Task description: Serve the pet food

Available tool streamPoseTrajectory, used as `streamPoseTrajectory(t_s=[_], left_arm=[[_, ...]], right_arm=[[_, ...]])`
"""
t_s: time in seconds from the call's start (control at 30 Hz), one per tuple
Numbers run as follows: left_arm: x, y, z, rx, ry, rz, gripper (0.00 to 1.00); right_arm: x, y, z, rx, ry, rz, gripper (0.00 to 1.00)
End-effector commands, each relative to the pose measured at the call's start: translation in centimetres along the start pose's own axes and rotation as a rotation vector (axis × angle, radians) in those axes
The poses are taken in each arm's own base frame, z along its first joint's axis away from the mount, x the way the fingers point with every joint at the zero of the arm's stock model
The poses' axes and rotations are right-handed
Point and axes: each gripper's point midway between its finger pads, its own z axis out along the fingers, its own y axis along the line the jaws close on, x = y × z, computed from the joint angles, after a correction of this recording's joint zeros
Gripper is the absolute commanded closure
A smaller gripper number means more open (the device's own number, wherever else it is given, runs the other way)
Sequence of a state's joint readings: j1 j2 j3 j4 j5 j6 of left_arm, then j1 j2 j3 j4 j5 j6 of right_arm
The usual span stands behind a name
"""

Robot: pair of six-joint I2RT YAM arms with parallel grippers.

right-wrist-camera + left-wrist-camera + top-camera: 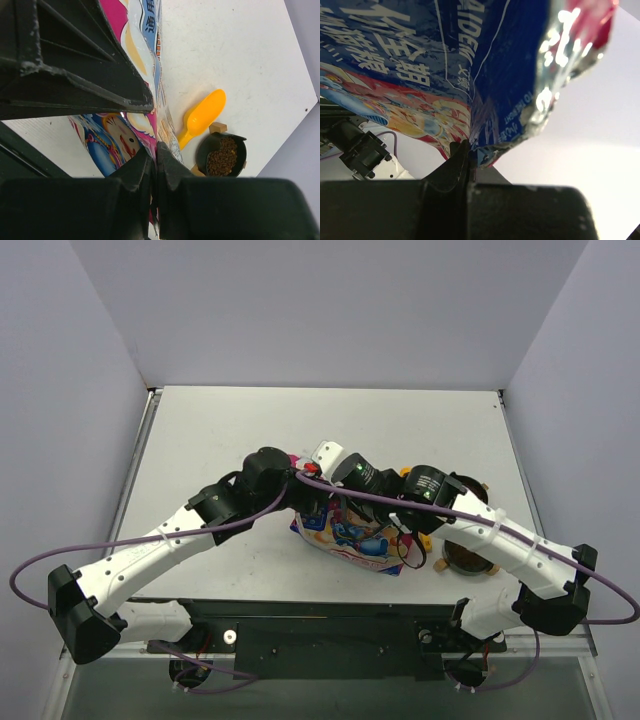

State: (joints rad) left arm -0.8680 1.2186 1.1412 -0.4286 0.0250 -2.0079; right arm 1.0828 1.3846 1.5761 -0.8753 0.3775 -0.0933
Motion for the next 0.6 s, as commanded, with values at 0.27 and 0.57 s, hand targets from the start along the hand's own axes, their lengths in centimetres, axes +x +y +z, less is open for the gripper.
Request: streamPoseTrajectory(t_s=[0.27,0.57], left_arm=[[-1.7,-5.0,-0.9,0.144,-0.106,0.057,1.00],[-3.6,-4.2,-1.9,0.138,-0.165,0.003,1.00]], right_arm=[[1.6,-0.9,-1.9,-0.099,-0.043,0.252,1.00],[3.2,-1.0,-2.2,-0.115,-0.012,0.220,1.00]])
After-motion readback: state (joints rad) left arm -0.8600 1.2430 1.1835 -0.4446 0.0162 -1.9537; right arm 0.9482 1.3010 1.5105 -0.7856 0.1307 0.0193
